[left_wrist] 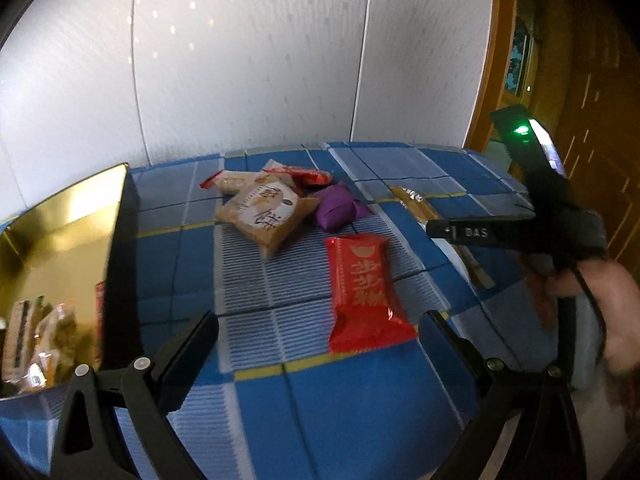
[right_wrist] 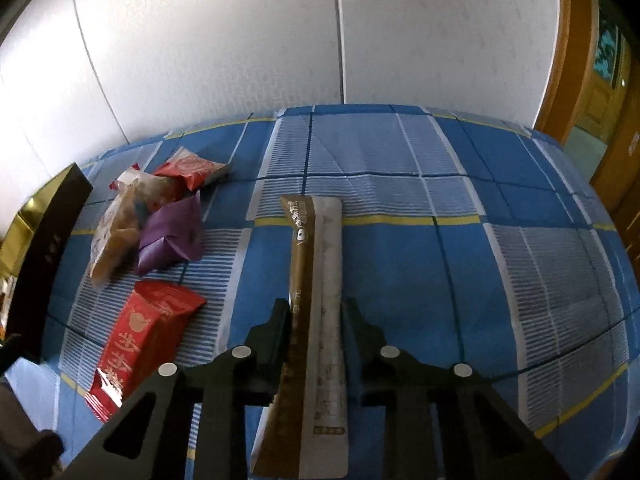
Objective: Organize snacks
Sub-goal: 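Grasp the red candy bar with the left gripper while the right gripper holds the stick pack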
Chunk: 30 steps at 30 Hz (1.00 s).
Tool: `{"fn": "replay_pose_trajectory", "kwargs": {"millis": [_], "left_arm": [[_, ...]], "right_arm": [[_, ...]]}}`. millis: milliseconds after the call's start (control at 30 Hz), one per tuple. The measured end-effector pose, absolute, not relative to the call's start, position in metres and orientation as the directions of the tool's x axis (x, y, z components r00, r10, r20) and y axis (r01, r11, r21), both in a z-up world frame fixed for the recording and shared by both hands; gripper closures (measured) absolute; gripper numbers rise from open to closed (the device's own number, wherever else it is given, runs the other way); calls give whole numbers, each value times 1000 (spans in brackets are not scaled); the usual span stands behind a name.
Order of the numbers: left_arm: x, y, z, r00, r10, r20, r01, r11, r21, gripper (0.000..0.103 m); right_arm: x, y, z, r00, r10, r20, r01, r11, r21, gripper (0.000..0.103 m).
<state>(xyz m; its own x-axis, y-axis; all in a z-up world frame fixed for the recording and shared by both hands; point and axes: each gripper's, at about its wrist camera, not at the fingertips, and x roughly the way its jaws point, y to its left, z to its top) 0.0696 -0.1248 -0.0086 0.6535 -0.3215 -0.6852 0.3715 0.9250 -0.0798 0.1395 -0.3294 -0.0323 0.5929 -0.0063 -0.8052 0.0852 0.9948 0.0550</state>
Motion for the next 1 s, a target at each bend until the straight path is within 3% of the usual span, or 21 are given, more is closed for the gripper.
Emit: {"fn": "replay_pose_trajectory", "kwargs": {"millis": [367, 533, 767, 900, 1000], "left_arm": [[110, -171, -29, 570, -299, -766, 401, 914, -59, 3], [126, -182, -41, 524, -296, -799, 401, 913, -75, 23], [118, -186, -42, 562, -290, -774, 454, 891, -5, 53], [110, -183, -40, 562, -303, -770, 468, 884, -6, 63], [104, -178, -41, 568, -306, -764, 465, 885, -9, 64]], "right_arm": [[132, -338, -30, 582, 2, -813, 122, 988, 90, 78], [133, -343, -31, 585, 25, -810, 126, 985, 121, 78], [130, -344, -31, 593, 31, -804, 138, 981, 140, 77], [129, -341, -32, 598, 9, -801, 132, 985, 110, 77], [129, -339, -31, 601, -3, -799, 128, 987, 93, 77]]}}
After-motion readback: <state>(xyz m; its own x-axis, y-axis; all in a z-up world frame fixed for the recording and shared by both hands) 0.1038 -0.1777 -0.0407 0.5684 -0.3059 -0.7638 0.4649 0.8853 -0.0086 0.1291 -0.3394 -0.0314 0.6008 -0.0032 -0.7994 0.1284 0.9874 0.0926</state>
